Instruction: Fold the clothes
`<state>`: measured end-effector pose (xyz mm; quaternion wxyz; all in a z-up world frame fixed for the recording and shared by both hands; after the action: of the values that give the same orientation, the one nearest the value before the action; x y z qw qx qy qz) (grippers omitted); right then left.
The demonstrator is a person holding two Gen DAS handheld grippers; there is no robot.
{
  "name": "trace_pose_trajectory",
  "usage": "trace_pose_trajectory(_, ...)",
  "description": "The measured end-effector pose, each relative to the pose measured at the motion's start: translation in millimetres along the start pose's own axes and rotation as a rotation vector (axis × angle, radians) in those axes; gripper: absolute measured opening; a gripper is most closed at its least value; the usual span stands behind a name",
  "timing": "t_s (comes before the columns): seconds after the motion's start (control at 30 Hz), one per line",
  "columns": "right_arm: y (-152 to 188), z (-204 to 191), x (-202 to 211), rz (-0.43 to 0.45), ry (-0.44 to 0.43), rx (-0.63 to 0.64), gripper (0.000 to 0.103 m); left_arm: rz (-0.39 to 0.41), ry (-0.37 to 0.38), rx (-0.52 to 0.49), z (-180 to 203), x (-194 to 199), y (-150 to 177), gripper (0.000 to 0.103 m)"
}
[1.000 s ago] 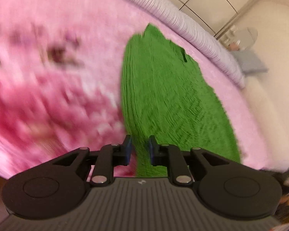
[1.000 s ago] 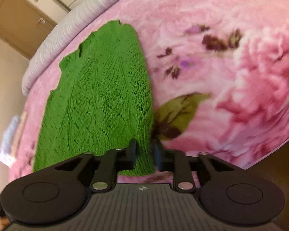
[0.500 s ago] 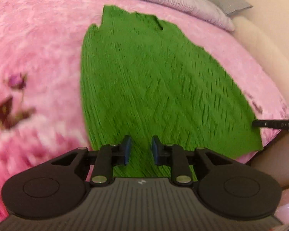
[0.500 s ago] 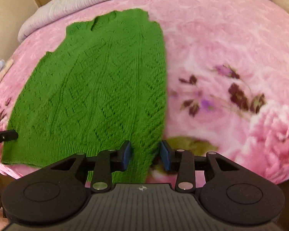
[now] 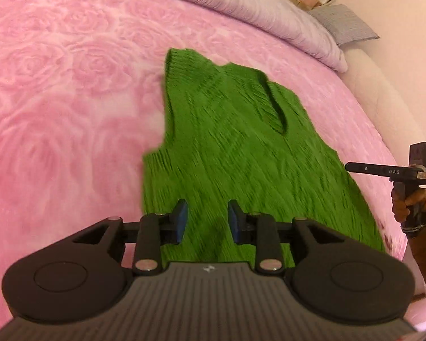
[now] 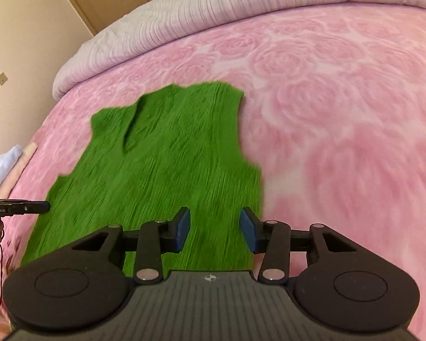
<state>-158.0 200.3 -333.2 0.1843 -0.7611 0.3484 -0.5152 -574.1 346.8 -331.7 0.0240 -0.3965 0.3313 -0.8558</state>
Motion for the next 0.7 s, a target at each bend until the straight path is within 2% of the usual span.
trace_pose_trajectory(0.07, -19.7, 6.9, -16.8, -0.011, -0.017, -0.015, 0.045, -0.022, 0.021, 0.008, -7.3, -12.9, -20.5, 0.029)
trace_pose_trajectory(0.2, -58.2, 23.7, -57.3, -0.034, -0.004, -0.034, 0.047, -0.029, 0.031, 0.039, -28.9, -41.6, -58.2, 0.041)
trace_pose_trajectory(0.43, -103.4, 54.6, -127.1, -0.047, -0.018, -0.155, 0.055, 0.004, 0.054, 0.14, -64.2, -93.6, -111.2, 0.045)
trace_pose_trajectory(0.57, -117.4, 65.6, -151.1, -0.016, -0.089, -0.232, 0.056, 0.035, 0.096, 0.149, -67.8, -115.9, -132.9, 0.046)
trace_pose_trajectory(0.63, -119.3, 66.8, -158.5, -0.016, -0.132, -0.255, 0.055, 0.04, 0.129, 0.147, -65.5, -124.1, -134.7, 0.043)
trace_pose_trajectory(0.67, -119.8, 66.8, -161.9, -0.019, -0.154, -0.264, 0.042, 0.04, 0.148, 0.14, -63.7, -125.6, -133.1, 0.035)
trace_pose_trajectory(0.7, -119.7, 66.3, -165.0, -0.026, -0.173, -0.269, 0.023, 0.04, 0.168, 0.132, -61.9, -127.0, -131.4, 0.02)
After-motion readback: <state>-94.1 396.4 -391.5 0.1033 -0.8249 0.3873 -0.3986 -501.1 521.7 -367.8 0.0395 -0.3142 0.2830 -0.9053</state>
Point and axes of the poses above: each gripper's, at about its wrist camera, not at the fingertips, and x roughly against the way its jaws point, z to its right, y to its underside, the point moved 3 cm from there along -x, roughly the way its jaws point, and after that the axes turned 8 degrees about z, right-handed, at the moved point
